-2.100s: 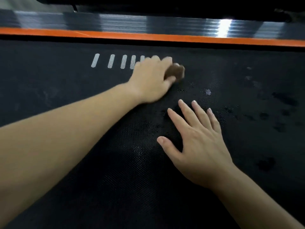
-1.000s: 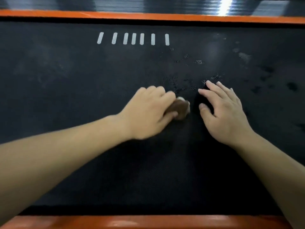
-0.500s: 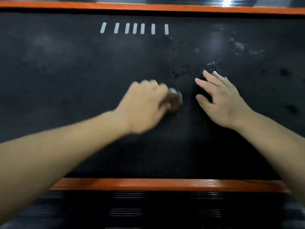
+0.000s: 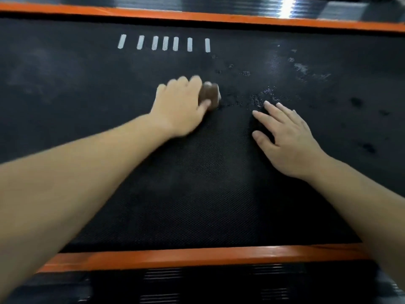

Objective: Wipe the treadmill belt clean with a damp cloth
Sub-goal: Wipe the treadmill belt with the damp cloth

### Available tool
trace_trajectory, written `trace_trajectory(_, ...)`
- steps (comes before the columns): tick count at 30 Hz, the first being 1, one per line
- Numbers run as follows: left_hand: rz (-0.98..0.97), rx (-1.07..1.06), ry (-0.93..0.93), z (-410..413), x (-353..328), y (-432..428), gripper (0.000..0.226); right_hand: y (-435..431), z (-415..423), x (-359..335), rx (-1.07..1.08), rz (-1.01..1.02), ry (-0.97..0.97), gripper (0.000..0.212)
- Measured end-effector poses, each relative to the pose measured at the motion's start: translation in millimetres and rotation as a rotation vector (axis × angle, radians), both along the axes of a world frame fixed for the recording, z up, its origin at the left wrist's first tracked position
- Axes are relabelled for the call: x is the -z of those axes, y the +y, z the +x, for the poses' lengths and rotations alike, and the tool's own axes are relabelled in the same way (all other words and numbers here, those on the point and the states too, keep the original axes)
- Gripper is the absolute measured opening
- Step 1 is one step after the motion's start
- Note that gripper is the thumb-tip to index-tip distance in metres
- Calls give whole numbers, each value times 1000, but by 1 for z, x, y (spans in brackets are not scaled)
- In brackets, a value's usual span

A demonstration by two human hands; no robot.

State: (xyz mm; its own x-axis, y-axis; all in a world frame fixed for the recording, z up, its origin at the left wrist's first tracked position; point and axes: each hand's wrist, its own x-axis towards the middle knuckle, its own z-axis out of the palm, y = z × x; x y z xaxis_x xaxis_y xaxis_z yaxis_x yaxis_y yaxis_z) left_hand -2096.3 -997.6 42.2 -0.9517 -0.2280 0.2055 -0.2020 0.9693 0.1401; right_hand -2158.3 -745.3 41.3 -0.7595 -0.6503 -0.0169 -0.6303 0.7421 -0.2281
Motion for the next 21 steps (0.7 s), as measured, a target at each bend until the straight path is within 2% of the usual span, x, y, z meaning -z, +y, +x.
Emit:
trace_trajectory(1, 47, -44, 2, -14, 3, -1, 37, -2, -2, 1, 20, -3, 4, 68)
trace_trajectory(3, 27, 31, 23, -9, 3, 13, 33, -3, -2, 2, 31, -11, 5, 66)
trace_trajectory(5, -13, 254, 115, 27, 5, 37, 32, -2, 1, 4, 30, -32, 20, 67)
trace_trajectory(7, 41, 481, 127, 66, 5, 54, 33, -3, 1, 5, 31, -43, 55, 71)
trace_trajectory(8, 44, 521, 99, 68, 5, 53, 33, -4, 1, 5, 35, -41, 62, 72)
trace_trajectory(9, -9, 502, 88, 58, 4, 48, 33, -4, 1, 5, 38, -38, 59, 72)
trace_trajectory(11, -112, 263, 58, 10, 2, 29, 36, -4, 1, 5, 36, -30, 50, 71)
trace_trajectory(13, -52, -17, -15, -43, -2, 0, 42, -2, 3, 4, 29, -25, 56, 69)
trace_trajectory(15, 60, -80, -54, -64, -3, -12, 41, -2, 2, 4, 27, -23, 54, 67)
trace_trajectory(17, -17, 87, 13, -42, 2, 5, 39, -4, 2, 4, 30, -7, 55, 66)
trace_trajectory(19, 7, 336, 134, 1, 8, 31, 39, -5, 1, 3, 24, 12, 52, 66)
trace_trajectory(21, 37, 433, 89, 14, 10, 35, 39, -6, -6, 1, 4, 46, 29, 68)
